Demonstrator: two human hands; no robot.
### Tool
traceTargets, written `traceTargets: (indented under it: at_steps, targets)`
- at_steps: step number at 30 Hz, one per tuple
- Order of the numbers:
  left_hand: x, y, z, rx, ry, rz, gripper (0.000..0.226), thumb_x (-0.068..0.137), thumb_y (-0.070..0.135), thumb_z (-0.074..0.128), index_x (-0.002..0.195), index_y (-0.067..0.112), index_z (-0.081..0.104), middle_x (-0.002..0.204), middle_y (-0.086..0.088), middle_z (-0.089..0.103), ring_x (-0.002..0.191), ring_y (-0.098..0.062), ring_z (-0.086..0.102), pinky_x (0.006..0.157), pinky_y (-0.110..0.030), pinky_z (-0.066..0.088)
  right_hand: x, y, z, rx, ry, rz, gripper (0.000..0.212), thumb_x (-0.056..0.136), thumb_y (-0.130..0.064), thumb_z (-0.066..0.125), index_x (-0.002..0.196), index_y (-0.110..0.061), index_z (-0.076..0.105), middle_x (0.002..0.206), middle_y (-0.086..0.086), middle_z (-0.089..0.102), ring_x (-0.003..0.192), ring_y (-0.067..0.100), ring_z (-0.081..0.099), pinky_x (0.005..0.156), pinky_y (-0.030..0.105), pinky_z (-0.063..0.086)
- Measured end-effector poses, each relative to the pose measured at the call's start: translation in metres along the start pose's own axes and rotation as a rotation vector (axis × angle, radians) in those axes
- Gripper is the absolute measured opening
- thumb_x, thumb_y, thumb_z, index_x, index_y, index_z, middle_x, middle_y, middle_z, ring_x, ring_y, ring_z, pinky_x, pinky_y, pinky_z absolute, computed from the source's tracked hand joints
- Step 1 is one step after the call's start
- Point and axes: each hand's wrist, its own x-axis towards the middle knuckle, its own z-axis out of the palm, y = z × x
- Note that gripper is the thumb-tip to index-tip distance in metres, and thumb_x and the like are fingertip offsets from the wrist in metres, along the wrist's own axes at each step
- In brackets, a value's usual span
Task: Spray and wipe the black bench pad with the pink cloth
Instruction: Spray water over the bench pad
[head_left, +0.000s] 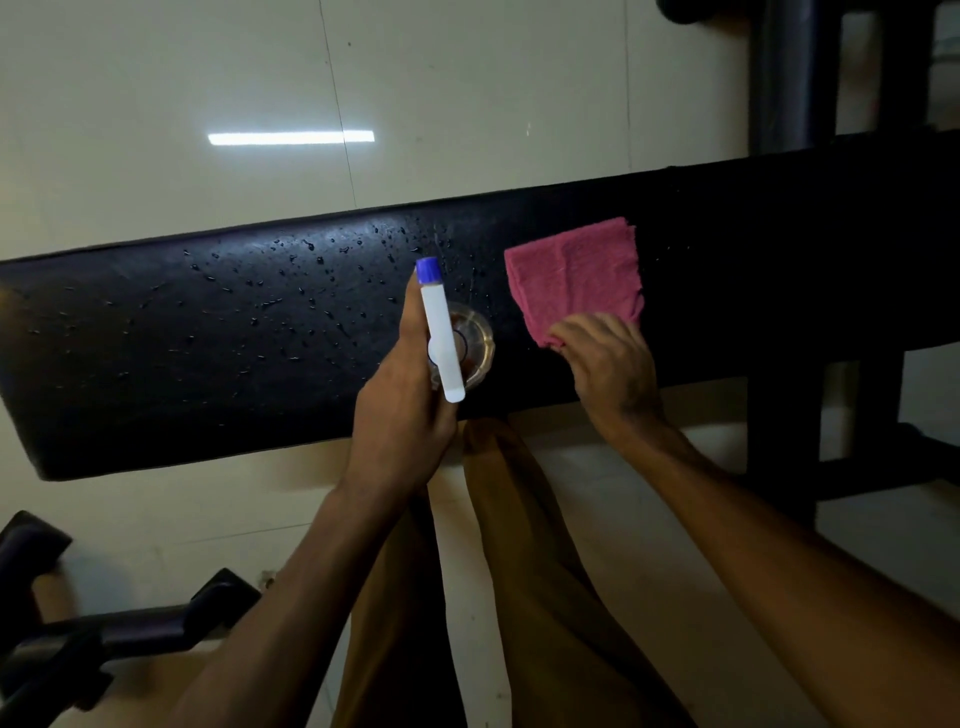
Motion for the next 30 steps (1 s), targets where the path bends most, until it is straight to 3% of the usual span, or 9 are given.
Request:
traceTargets:
  at_steps: [2,7,12,16,20,22,25,28,30]
  targets:
    - [-0.002,0.0,0.001,-0.02,-0.005,0.014,0.069,0.092,0.029,0.054,0.153,0.007,0.03,0.106,0.0,0.066,0.086,-0.019,0.065,0.075,-0.043,0.056,-0.012,0.003,0.003,0.019,-0.057,-0.008,0.035,0.086,-0.019,0.076,0.12,-0.014,0.069,0.12,0.006,0.069,0.109,0.029,0.062,0.088,0.043,0.052]
    - [-0.003,-0.005,0.003,-0.061,0.001,0.037,0.072,0.091,0.033,0.053,0.155,0.01,0.03,0.118,0.005,0.062,0.098,-0.015,0.064,0.084,-0.042,0.057,-0.027,-0.003,0.008,0.07,-0.173,0.107,0.053,0.098,-0.031,0.05,0.149,-0.016,0.045,0.154,0.006,0.046,0.144,0.025,0.04,0.112,0.052,0.037]
    - [-0.007,-0.01,-0.004,-0.064,-0.022,0.082,0.091,0.089,0.054,0.051,0.155,0.04,-0.01,0.15,-0.002,0.049,0.117,-0.021,0.061,0.09,-0.034,0.053,-0.007,-0.034,-0.013,0.263,-0.157,0.108,0.078,0.09,-0.022,0.068,0.156,-0.017,0.028,0.16,0.007,0.035,0.147,0.025,0.033,0.119,0.048,0.03]
    - [-0.011,-0.034,-0.016,0.063,-0.064,0.076,0.1,0.085,0.064,0.058,0.16,0.027,0.004,0.156,0.0,0.042,0.136,-0.014,0.046,0.101,-0.026,0.039,0.005,-0.077,-0.034,0.396,-0.156,-0.114,0.099,0.078,-0.036,0.079,0.156,-0.012,0.023,0.162,0.009,0.031,0.15,0.023,0.029,0.12,0.045,0.032]
    - [-0.02,-0.071,-0.039,0.207,-0.002,0.043,0.078,0.092,0.044,0.06,0.158,0.02,0.025,0.153,-0.006,0.046,0.138,-0.019,0.045,0.109,-0.034,0.043,0.017,-0.107,-0.024,0.464,-0.185,-0.144,0.113,0.072,-0.044,0.084,0.157,-0.007,0.02,0.164,0.015,0.023,0.151,0.025,0.025,0.118,0.05,0.033]
    - [-0.022,-0.088,-0.051,0.221,0.023,0.006,0.067,0.098,0.038,0.056,0.156,0.018,0.03,0.152,-0.007,0.046,0.138,-0.019,0.045,0.11,-0.038,0.043,0.031,-0.118,-0.022,0.48,-0.1,-0.105,0.105,0.075,-0.045,0.081,0.154,-0.004,0.027,0.161,0.019,0.025,0.148,0.026,0.029,0.118,0.044,0.033]
    - [-0.025,-0.112,-0.061,0.128,0.117,-0.117,0.064,0.102,0.031,0.053,0.157,0.016,0.026,0.154,-0.007,0.043,0.141,-0.017,0.041,0.114,-0.036,0.038,0.052,-0.135,-0.025,0.526,0.075,-0.082,0.059,0.087,-0.033,0.069,0.135,-0.006,0.049,0.141,0.02,0.051,0.13,0.03,0.052,0.109,0.039,0.043]
    - [-0.031,-0.146,-0.072,0.012,0.297,-0.303,0.068,0.103,0.031,0.052,0.16,0.015,0.017,0.161,-0.008,0.03,0.148,-0.017,0.031,0.12,-0.037,0.031,0.063,-0.168,-0.022,0.58,-0.006,-0.124,0.041,0.087,-0.023,0.061,0.117,0.005,0.056,0.118,0.019,0.059,0.099,0.019,0.06,0.089,0.026,0.052]
    - [-0.028,-0.164,-0.076,-0.026,0.36,-0.423,0.071,0.105,0.034,0.049,0.16,0.013,0.011,0.167,-0.009,0.016,0.153,-0.021,0.017,0.125,-0.042,0.022,0.066,-0.19,-0.022,0.607,-0.123,-0.168,0.036,0.084,-0.017,0.062,0.115,0.001,0.057,0.112,0.013,0.058,0.087,0.02,0.06,0.077,0.035,0.054]
